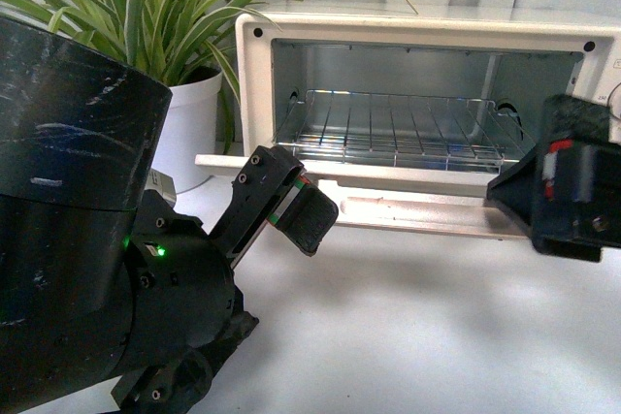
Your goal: Open oven
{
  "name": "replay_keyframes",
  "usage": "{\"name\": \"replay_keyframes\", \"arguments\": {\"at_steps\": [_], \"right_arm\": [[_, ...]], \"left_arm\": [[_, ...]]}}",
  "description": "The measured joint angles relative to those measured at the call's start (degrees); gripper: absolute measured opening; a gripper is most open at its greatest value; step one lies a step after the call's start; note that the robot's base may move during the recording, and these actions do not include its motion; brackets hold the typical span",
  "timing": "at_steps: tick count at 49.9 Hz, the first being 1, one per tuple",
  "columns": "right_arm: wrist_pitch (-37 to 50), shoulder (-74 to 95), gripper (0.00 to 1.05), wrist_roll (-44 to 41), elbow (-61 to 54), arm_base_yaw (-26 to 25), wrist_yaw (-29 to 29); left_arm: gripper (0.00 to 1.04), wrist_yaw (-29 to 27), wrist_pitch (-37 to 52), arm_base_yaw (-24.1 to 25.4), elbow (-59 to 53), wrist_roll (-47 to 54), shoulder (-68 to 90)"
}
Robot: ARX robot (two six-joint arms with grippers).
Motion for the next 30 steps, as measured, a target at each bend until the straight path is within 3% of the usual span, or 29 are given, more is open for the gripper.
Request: {"name": "replay_keyframes", "arguments": {"at_steps": [17,30], "right_arm": [[-0.81,-14.14,0.95,0.28,-2.27,-2.12,1.27],[-0.63,-15.34,0.95,0.26,-4.63,-5.9,-0.44]], "left_arm": [[0.98,-2.36,-2.95,-0.79,-0.24,6.54,-1.07],[0.98,-5.88,-4.85,-1.49,-0.24,14.71,-1.6]]}}
